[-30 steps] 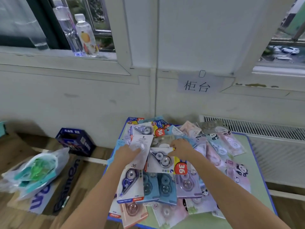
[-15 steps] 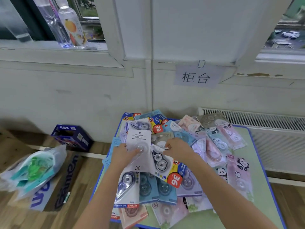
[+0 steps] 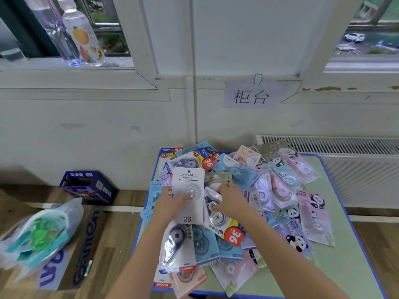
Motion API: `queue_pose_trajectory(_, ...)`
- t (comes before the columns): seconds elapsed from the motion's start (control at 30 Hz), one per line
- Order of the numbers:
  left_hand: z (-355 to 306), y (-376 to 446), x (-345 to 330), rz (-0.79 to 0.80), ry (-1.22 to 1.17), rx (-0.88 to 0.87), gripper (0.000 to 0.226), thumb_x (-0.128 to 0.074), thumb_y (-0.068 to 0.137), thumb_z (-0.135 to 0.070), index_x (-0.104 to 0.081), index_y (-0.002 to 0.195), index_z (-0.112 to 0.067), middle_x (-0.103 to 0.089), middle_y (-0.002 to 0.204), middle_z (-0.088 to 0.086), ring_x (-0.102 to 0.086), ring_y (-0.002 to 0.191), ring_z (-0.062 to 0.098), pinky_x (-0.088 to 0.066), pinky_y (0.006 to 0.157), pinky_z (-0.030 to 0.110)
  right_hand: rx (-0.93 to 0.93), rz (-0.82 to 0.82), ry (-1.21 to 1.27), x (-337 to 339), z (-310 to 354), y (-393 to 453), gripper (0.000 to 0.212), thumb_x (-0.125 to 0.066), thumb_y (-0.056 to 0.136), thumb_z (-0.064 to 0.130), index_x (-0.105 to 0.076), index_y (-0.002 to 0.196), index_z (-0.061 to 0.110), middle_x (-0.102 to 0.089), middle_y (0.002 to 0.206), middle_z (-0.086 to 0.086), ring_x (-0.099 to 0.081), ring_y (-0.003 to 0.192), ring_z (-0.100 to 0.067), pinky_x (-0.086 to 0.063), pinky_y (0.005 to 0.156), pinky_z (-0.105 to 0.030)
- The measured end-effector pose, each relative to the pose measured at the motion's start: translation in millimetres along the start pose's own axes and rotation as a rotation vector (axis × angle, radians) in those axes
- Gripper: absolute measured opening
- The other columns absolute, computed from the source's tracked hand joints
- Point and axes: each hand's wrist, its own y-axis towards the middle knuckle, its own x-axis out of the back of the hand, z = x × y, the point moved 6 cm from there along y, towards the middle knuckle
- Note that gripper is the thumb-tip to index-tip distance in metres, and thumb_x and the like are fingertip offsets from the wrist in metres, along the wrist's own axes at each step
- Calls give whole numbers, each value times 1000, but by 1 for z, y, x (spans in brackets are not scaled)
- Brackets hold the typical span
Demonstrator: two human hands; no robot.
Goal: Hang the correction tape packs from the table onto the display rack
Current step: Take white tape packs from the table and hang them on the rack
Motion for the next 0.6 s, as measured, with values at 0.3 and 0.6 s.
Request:
queue_pose_trajectory(0.3, -8, 8, 3, 58, -56, -42, 59, -68, 83, -48, -46, 128, -17, -56, 121, 6, -55, 107, 26, -46, 84, 36, -124, 33, 306, 0, -14, -12, 29, -72, 82, 23, -52, 97, 8, -51, 97, -8, -46, 83, -17, -30, 56, -22)
queue_pose_trajectory(0.6, -10, 1, 5, 28, -302, -121, 47, -69, 87, -32, -46, 125, -15, -55, 113, 2, -54, 110, 24, -46, 93, 38, -191, -32, 428, 4, -27, -17, 33, -72, 82, 25, -54, 105, 7, -61, 103, -11, -50, 84, -17, -36, 64, -25)
